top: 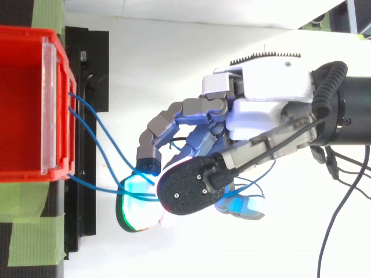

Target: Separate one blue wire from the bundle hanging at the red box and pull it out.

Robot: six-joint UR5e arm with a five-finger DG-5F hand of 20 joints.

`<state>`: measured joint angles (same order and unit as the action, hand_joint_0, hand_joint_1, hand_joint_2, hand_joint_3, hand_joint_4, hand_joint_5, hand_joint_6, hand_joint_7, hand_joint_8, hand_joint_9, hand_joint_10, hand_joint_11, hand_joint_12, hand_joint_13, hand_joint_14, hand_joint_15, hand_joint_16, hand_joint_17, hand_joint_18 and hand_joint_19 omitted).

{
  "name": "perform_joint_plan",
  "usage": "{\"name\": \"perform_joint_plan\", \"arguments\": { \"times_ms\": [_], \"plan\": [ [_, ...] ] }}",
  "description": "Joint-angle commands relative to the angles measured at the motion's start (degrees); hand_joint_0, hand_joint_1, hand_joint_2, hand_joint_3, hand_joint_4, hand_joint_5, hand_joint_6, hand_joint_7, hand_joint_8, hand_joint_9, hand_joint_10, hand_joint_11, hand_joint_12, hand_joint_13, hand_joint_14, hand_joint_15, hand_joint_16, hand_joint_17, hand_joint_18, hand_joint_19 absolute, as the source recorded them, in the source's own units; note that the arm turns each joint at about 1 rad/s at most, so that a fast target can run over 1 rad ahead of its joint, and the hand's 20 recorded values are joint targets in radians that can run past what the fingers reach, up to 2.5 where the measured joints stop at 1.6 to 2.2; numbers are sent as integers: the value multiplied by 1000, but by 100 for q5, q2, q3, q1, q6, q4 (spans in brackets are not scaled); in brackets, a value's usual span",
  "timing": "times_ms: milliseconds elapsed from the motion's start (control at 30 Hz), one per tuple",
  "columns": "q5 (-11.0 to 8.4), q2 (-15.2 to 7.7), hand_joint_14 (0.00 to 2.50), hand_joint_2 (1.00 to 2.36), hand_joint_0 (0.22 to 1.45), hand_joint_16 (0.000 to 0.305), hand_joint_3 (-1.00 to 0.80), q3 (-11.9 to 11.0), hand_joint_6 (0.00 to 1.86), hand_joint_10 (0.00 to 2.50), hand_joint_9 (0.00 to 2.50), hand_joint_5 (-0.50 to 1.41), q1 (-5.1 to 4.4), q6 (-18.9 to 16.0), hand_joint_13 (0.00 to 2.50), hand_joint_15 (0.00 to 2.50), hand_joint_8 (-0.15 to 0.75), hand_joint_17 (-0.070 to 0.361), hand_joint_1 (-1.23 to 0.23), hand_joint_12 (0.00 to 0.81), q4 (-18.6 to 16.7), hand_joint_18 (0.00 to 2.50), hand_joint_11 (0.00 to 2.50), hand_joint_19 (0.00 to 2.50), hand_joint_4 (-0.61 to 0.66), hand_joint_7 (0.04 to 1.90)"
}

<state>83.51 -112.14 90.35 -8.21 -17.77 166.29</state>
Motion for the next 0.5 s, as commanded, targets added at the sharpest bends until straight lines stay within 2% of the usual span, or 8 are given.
{"name": "perform_joint_plan", "arguments": {
  "times_ms": [0,267,467],
  "plan": [
    [-1,-1,4,1008,618,67,-78,0,891,11,914,-183,3,230,1625,1376,399,151,-632,440,0,811,901,368,196,798],
    [-1,-1,3,1008,617,67,-79,0,891,8,983,-184,30,388,1615,1378,389,150,-632,439,9,806,1126,372,187,793],
    [-1,-1,2,1008,617,67,-82,0,892,8,999,-185,38,467,1608,1384,390,150,-633,435,26,805,1157,372,190,790]
  ]
}}
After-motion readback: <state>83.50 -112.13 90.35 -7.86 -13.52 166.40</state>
